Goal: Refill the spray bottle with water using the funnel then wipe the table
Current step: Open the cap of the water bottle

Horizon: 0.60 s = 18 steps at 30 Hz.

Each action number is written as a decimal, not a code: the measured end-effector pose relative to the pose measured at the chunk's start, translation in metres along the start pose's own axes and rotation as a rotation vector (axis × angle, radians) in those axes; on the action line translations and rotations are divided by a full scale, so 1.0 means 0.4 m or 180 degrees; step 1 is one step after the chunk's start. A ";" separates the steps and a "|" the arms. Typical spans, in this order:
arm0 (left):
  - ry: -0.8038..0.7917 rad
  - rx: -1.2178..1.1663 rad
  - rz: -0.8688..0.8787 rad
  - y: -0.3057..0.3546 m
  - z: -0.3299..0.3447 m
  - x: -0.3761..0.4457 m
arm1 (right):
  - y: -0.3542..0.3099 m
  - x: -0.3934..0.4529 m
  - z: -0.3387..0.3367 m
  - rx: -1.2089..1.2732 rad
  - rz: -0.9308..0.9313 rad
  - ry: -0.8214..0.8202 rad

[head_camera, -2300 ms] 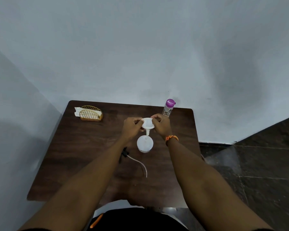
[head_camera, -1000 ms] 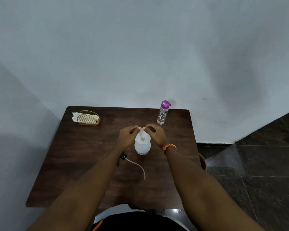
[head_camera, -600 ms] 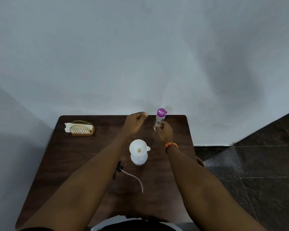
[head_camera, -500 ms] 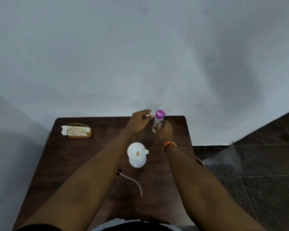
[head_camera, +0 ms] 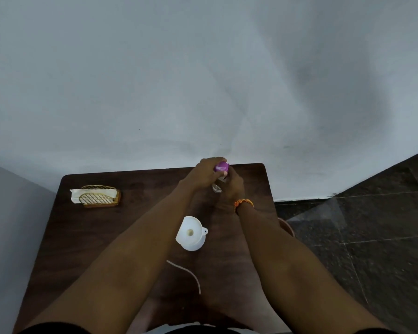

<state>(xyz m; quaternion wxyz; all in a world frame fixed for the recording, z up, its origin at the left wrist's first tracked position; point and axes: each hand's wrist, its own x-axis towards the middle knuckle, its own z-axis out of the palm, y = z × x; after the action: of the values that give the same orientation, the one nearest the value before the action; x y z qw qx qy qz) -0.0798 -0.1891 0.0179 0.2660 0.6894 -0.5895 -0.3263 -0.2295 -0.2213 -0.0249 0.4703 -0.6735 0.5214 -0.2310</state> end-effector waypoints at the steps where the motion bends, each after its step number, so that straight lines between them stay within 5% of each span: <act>1: 0.0037 0.0041 0.0053 -0.003 -0.003 0.003 | 0.000 0.008 0.000 0.0000 0.0003 -0.0041; 10: 0.0781 0.0028 -0.0341 0.023 0.038 -0.009 | 0.004 -0.024 0.023 -0.0087 0.0170 0.0158; 15: 0.0178 -0.0232 -0.0145 0.019 0.024 -0.022 | 0.010 -0.031 -0.008 0.0081 -0.0177 0.0100; 18: 0.0225 -0.0078 -0.0106 -0.002 0.010 -0.024 | 0.006 -0.034 -0.007 -0.0022 -0.0182 -0.0008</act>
<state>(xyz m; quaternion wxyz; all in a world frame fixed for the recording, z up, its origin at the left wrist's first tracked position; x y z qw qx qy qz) -0.0831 -0.1795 0.0157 0.2896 0.7069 -0.5641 -0.3133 -0.2377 -0.2101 -0.0232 0.4619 -0.6900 0.5022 -0.2417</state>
